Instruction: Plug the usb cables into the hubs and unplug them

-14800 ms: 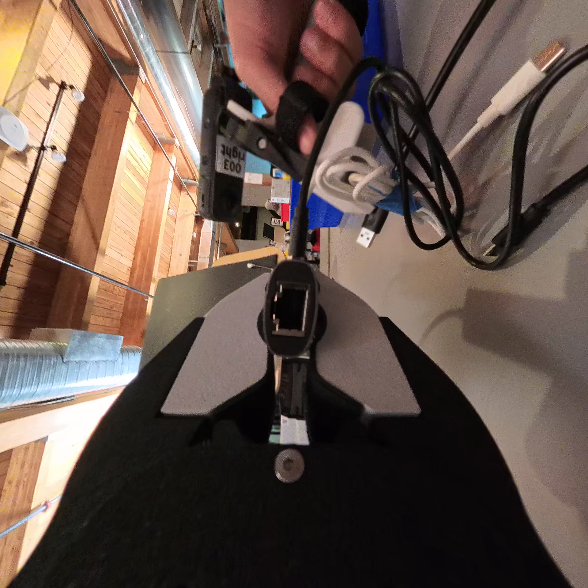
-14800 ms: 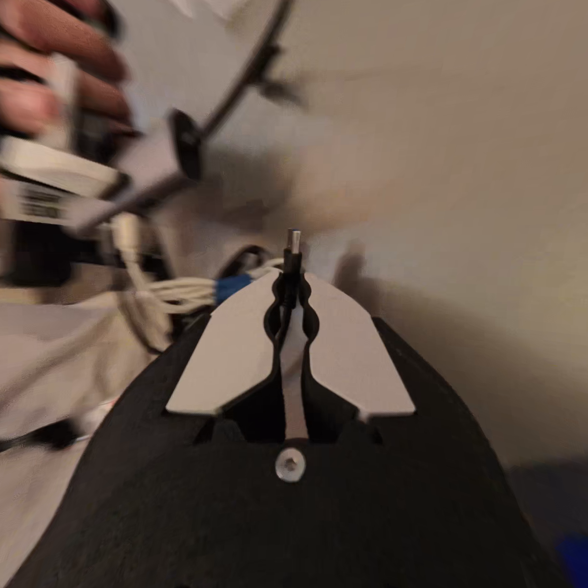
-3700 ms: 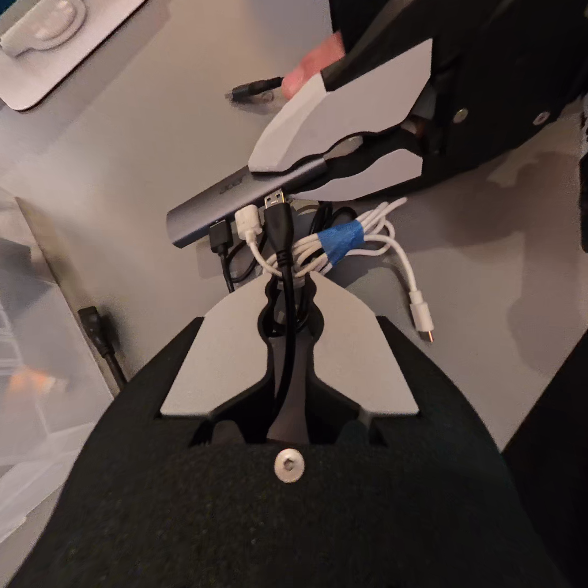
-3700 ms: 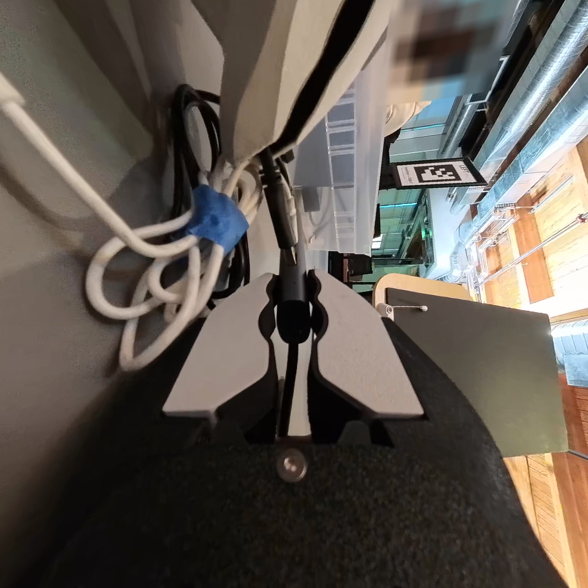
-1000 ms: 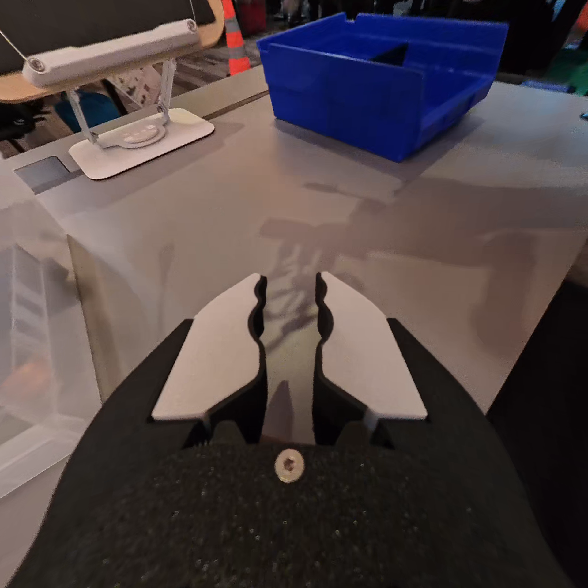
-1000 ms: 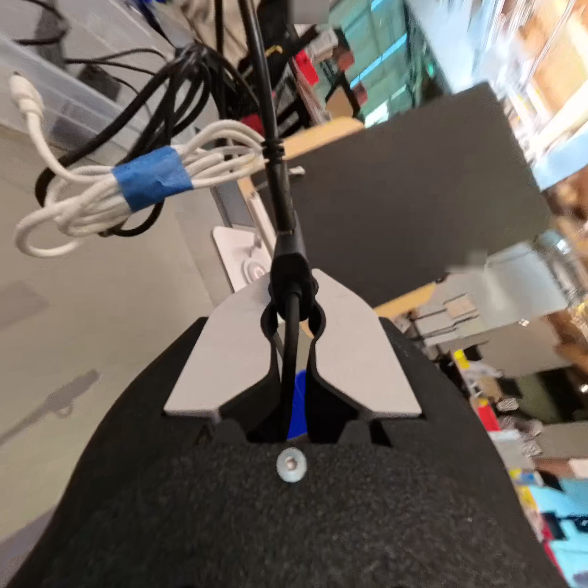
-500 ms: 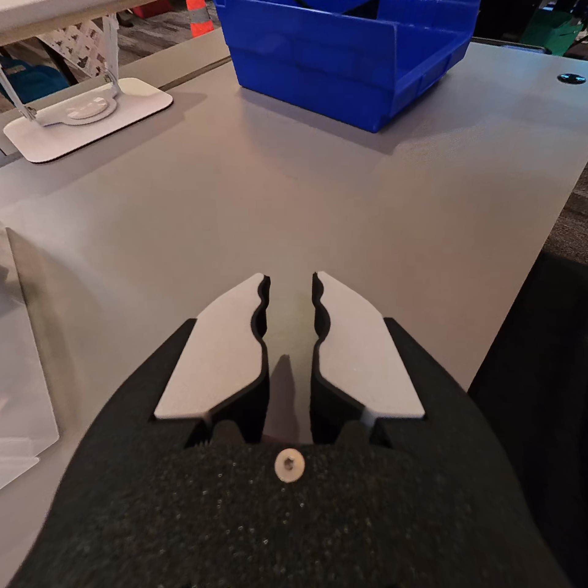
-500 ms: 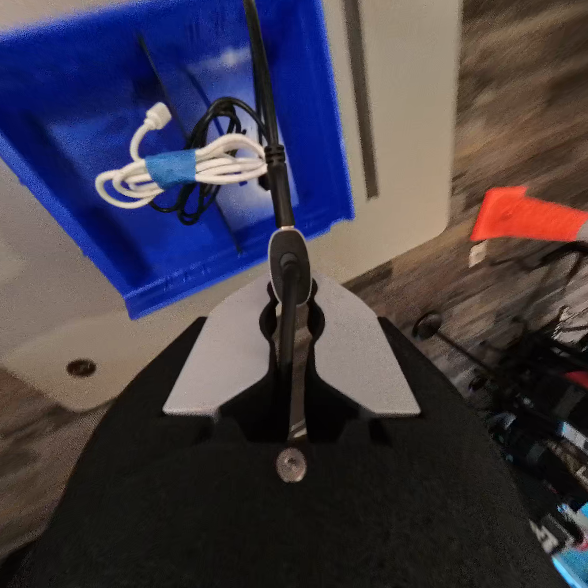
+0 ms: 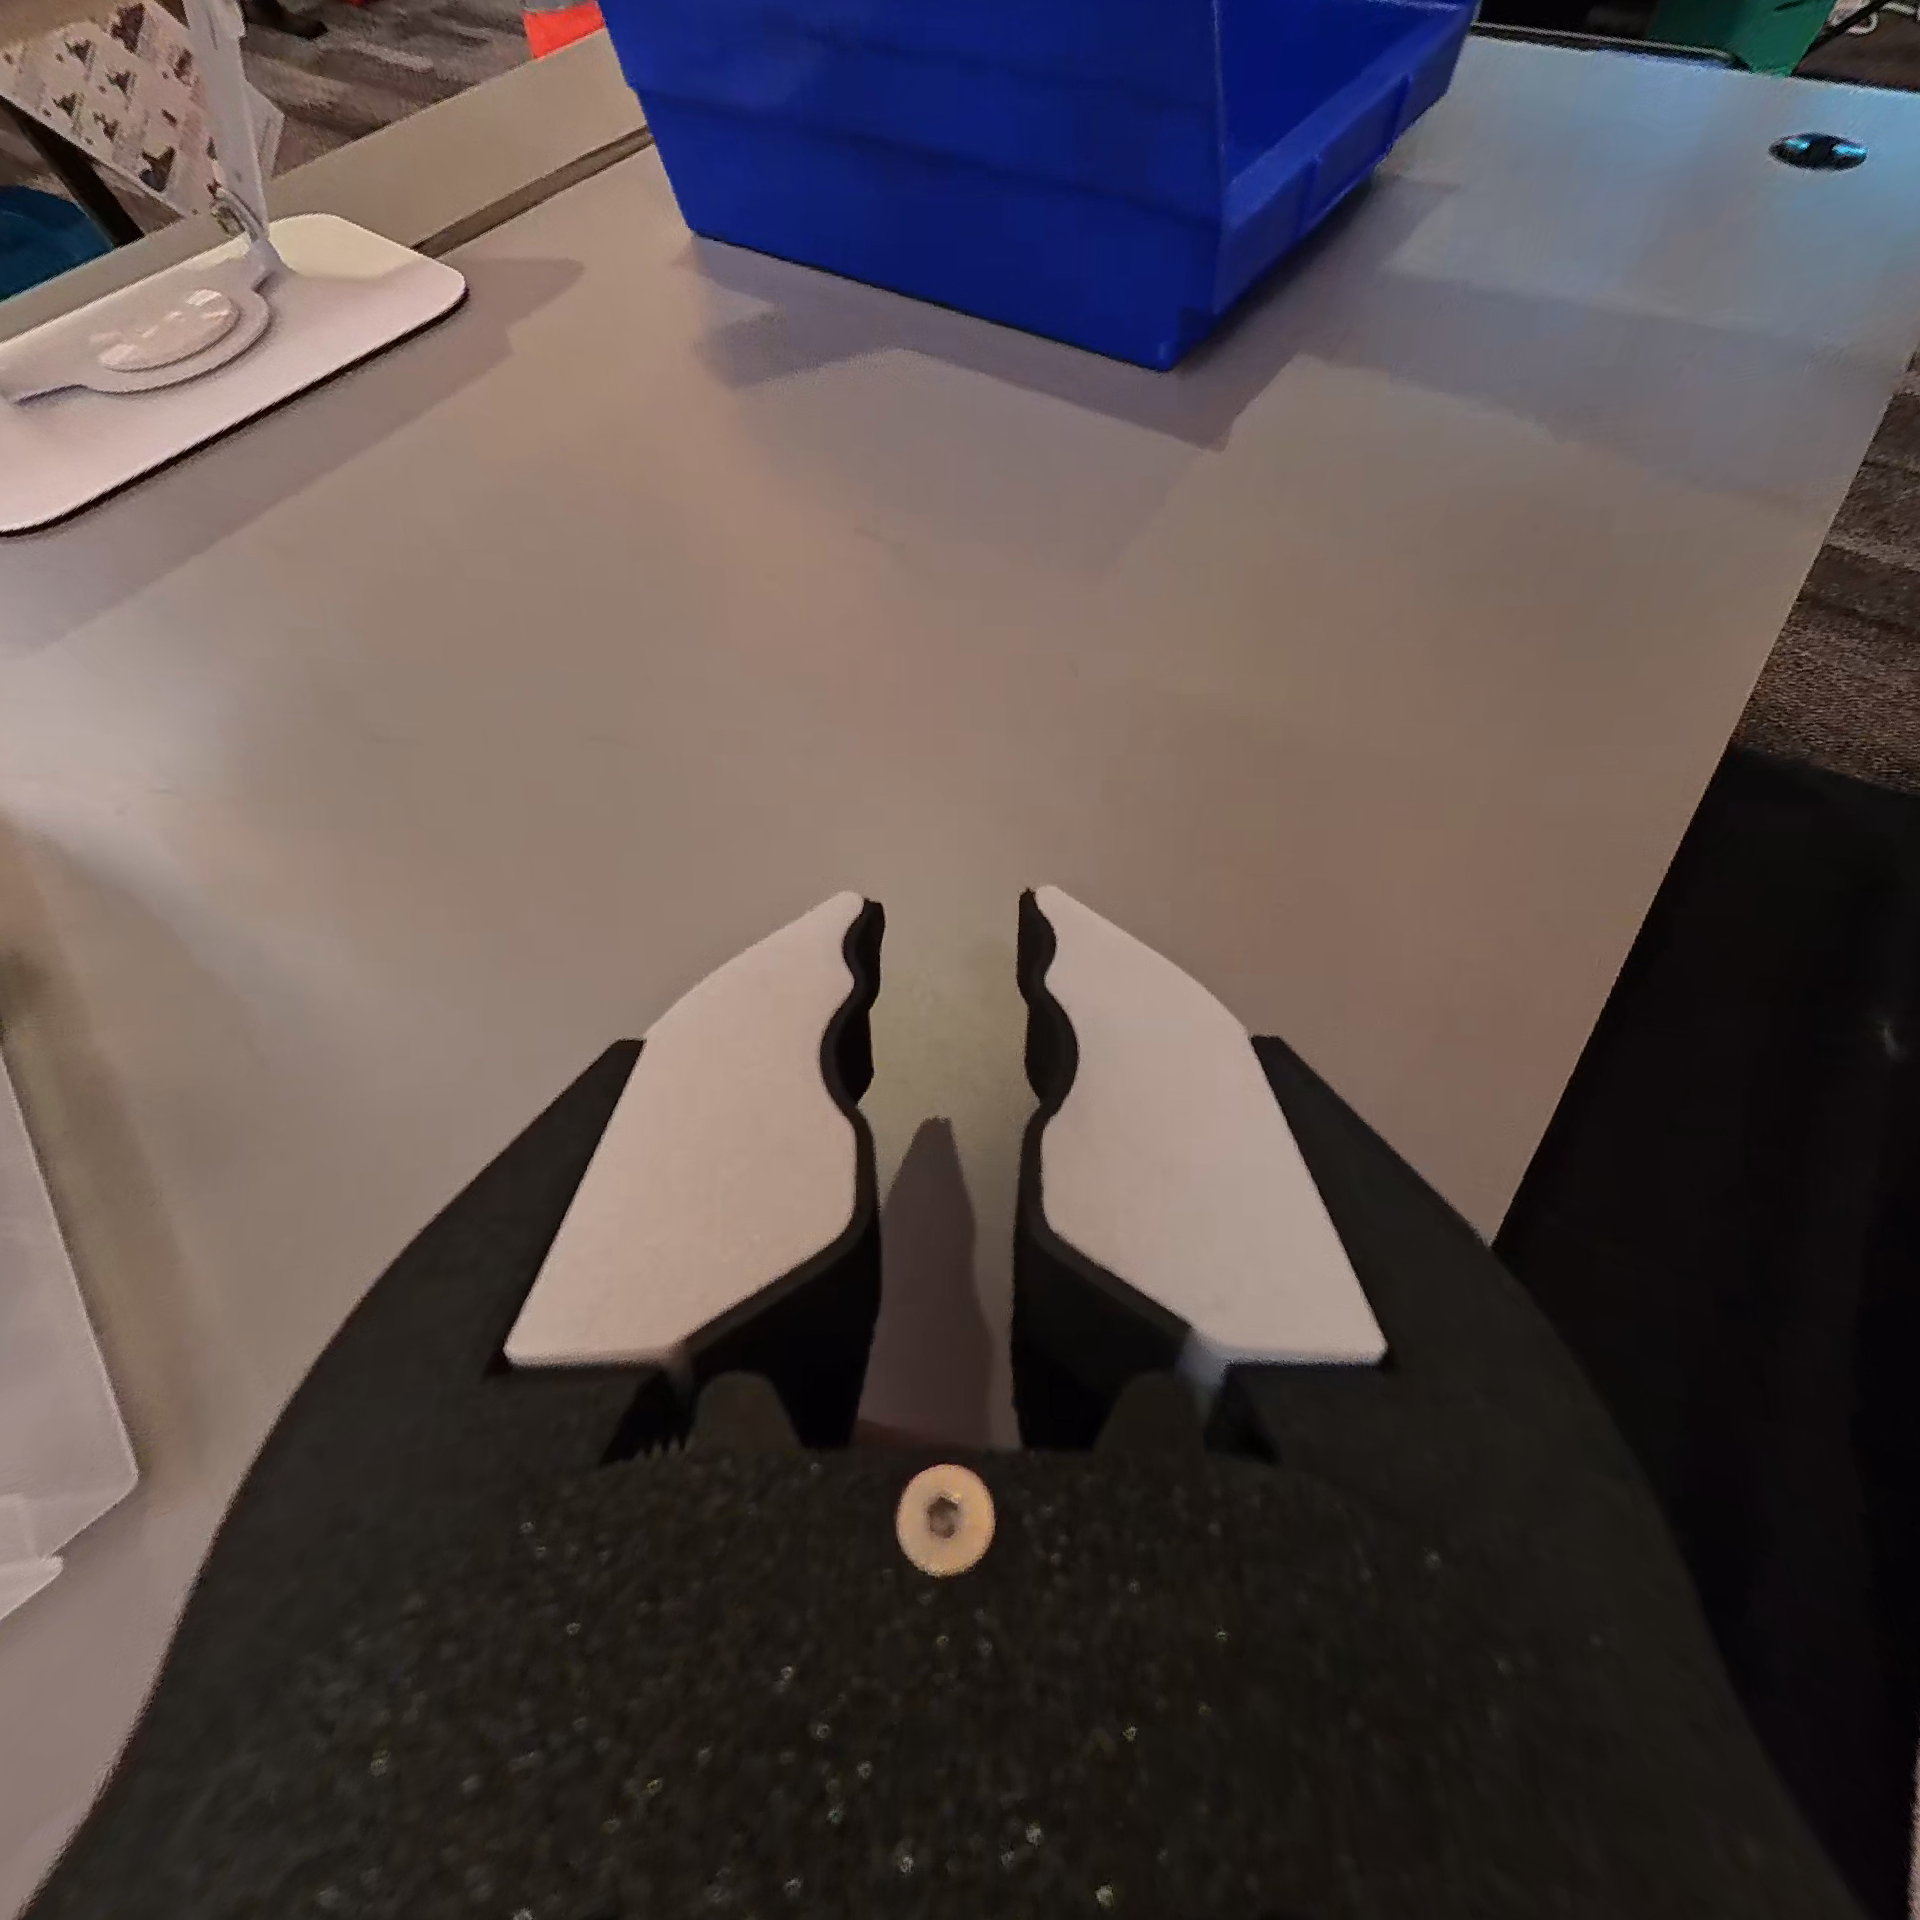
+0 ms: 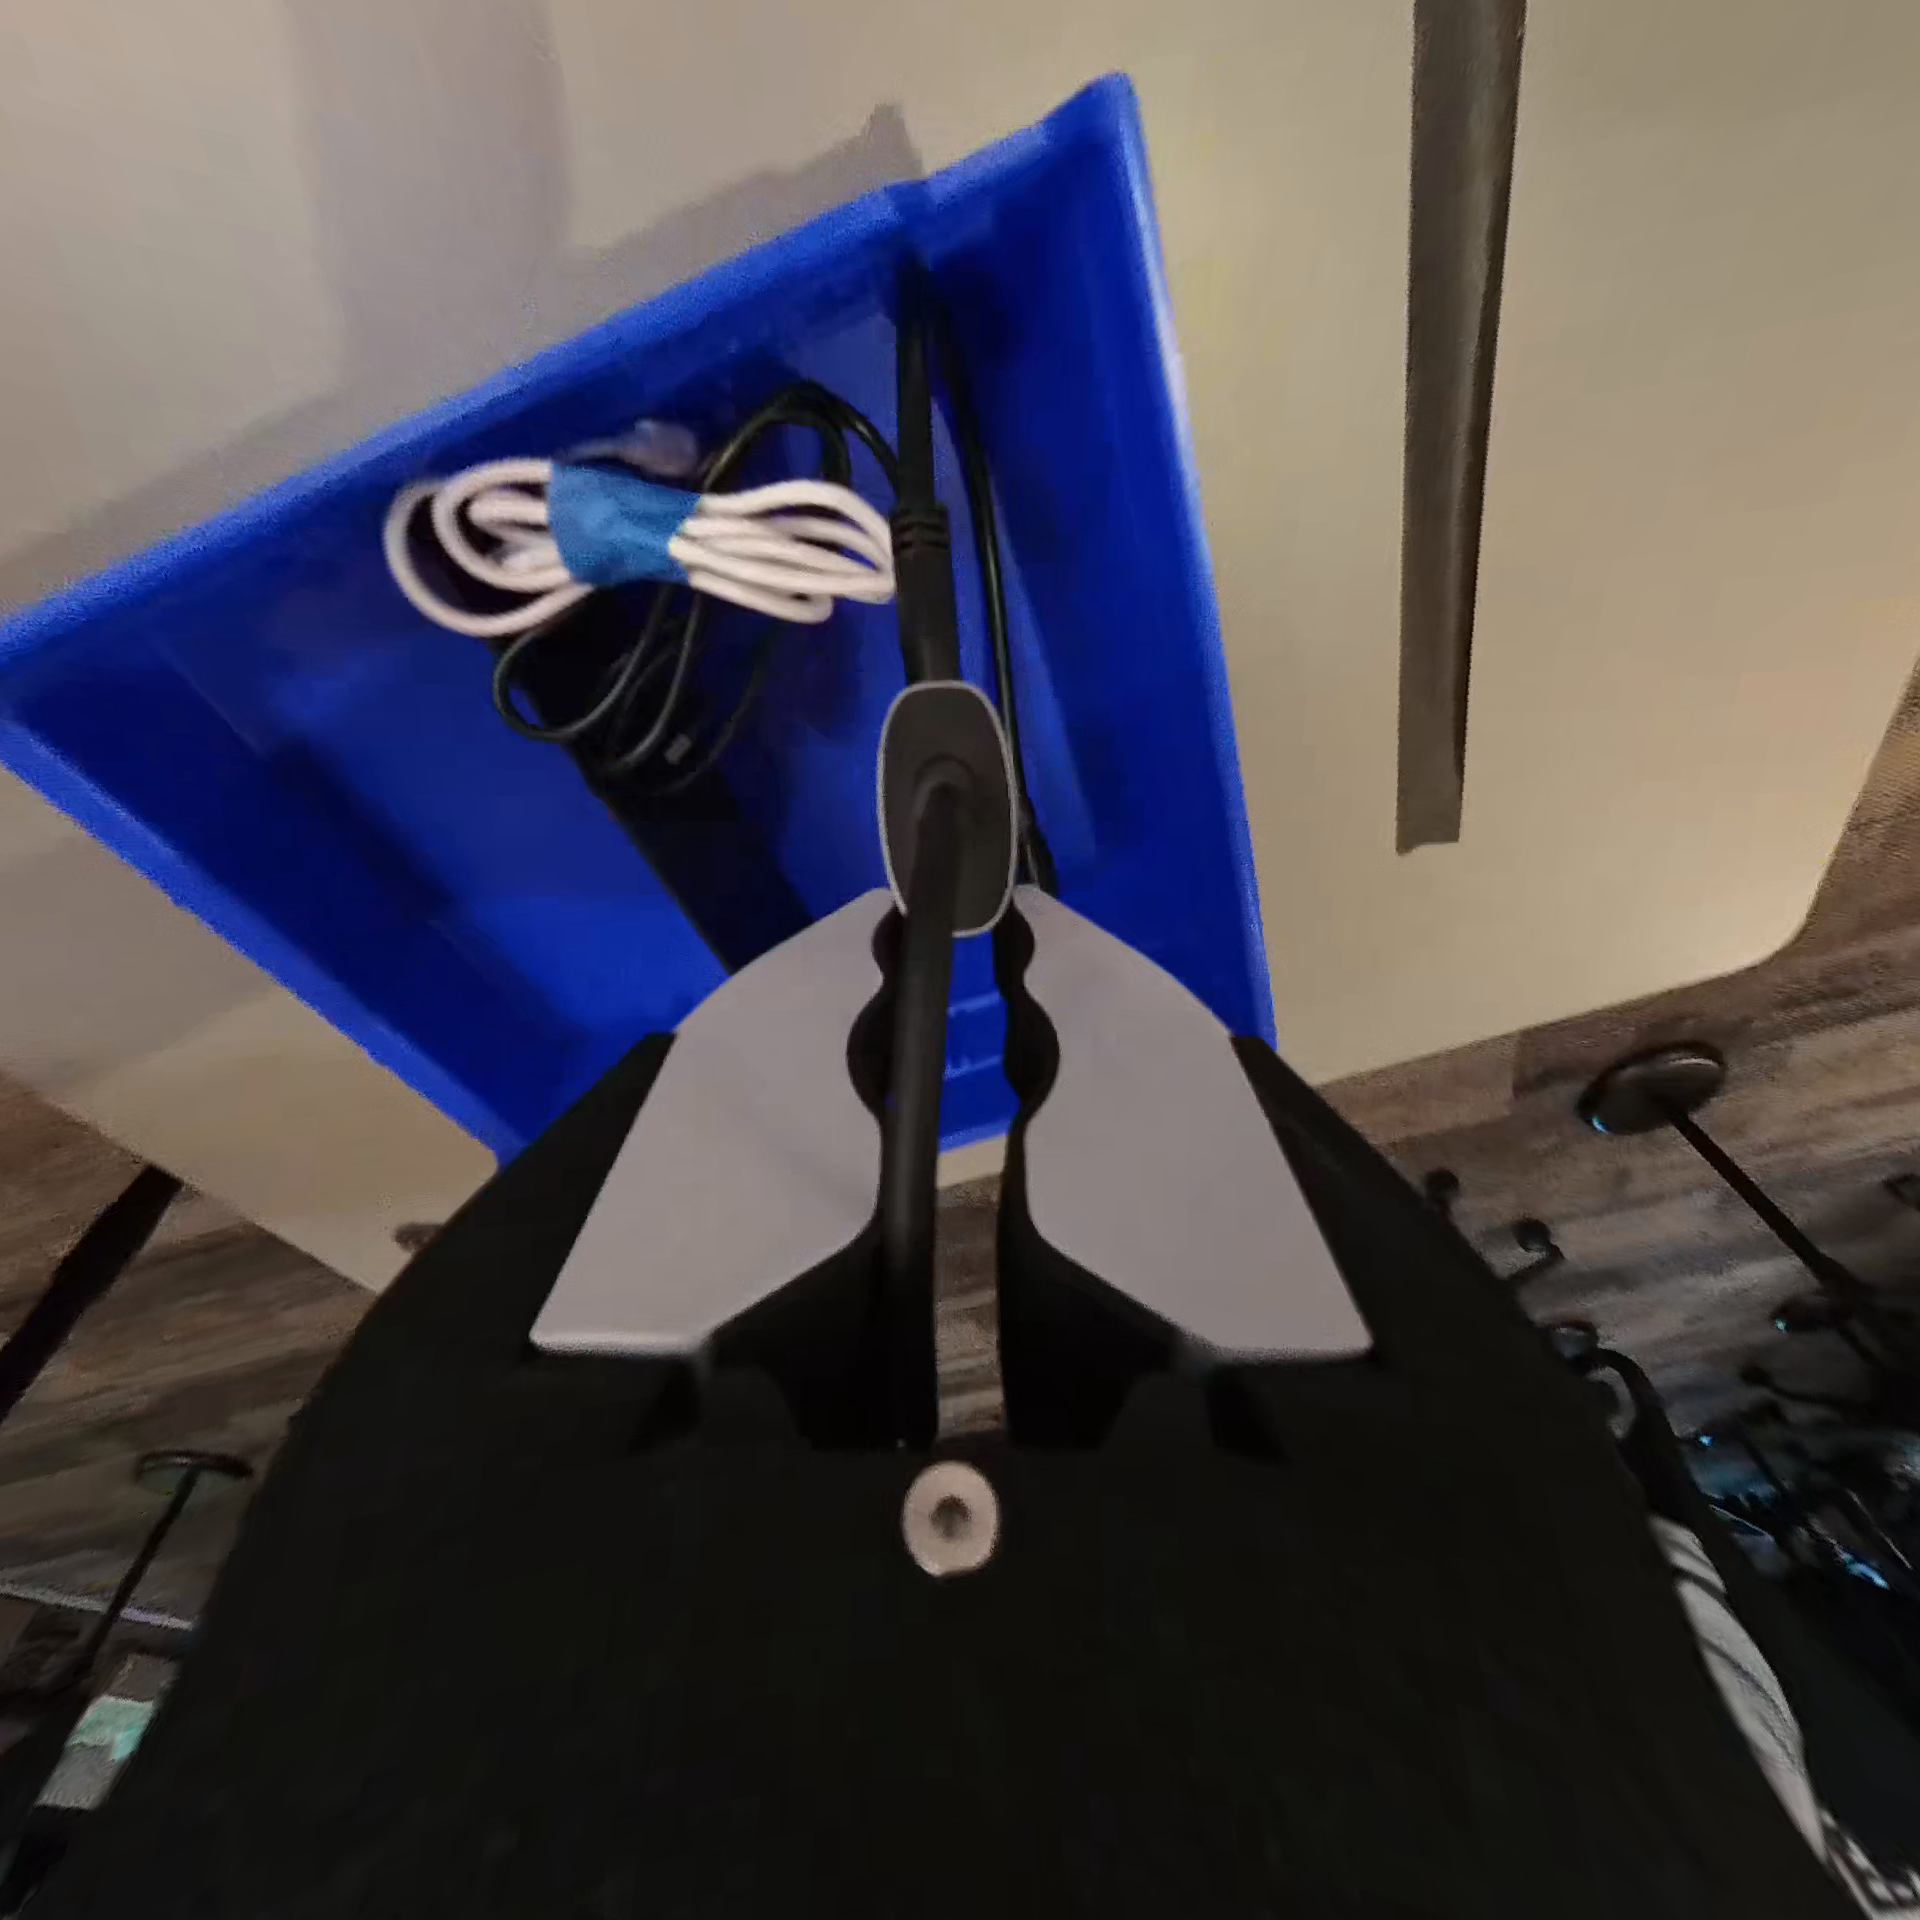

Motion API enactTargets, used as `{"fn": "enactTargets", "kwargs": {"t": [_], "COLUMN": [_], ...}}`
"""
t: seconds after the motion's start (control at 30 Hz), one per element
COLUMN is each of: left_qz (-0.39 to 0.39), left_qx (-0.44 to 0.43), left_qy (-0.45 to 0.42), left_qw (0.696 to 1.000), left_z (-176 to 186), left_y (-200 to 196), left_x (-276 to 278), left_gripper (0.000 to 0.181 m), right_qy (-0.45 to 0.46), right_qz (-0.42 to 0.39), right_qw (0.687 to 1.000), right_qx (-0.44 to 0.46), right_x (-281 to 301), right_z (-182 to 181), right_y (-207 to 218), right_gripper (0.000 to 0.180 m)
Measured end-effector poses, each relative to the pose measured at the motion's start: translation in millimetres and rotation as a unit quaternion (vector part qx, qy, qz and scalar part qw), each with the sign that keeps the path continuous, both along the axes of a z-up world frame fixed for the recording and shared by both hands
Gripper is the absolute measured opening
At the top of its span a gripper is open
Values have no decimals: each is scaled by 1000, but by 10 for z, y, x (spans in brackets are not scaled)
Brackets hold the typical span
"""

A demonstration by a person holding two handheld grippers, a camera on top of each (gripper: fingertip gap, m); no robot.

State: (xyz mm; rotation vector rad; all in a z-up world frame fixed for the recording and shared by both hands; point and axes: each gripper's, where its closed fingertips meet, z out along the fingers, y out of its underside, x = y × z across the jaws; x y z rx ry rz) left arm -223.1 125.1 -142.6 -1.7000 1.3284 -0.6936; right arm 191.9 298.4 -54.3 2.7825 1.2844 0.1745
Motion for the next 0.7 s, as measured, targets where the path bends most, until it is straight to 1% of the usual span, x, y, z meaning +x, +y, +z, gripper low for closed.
{"fn": "enactTargets", "kwargs": {"t": [0.17,0.3,0.37,0.4,0.47,0.53,0.57,0.7], "left_qz": [-4,-6,-8,-8,-8,-9,-9,-6], "left_qx": [-8,-17,-18,-18,-19,-24,-26,-25], "left_qy": [-1,-2,-2,-2,-6,-11,-12,-12], "left_qw": [1000,1000,1000,1000,1000,1000,1000,1000], "left_z": [-19,-32,-34,-31,-16,-9,-10,-5], "left_y": [-18,-18,-18,-19,-21,-24,-23,-12], "left_x": [-39,-37,-32,-28,-16,-4,-3,-13], "left_gripper": [24,24,24,24,24,24,24,24], "right_qy": [16,43,59,72,105,148,163,197], "right_qz": [-54,-103,-113,-119,-139,-151,-152,-134], "right_qw": [998,994,992,990,983,973,968,945], "right_qx": [-10,-10,13,27,63,93,113,225], "right_x": [229,392,452,467,491,489,501,538], "right_z": [-442,-799,-877,-866,-754,-528,-380,318], "right_y": [41,-50,-42,-21,36,66,83,87], "right_gripper": [14,14,12,14,39,51,54,54]}}
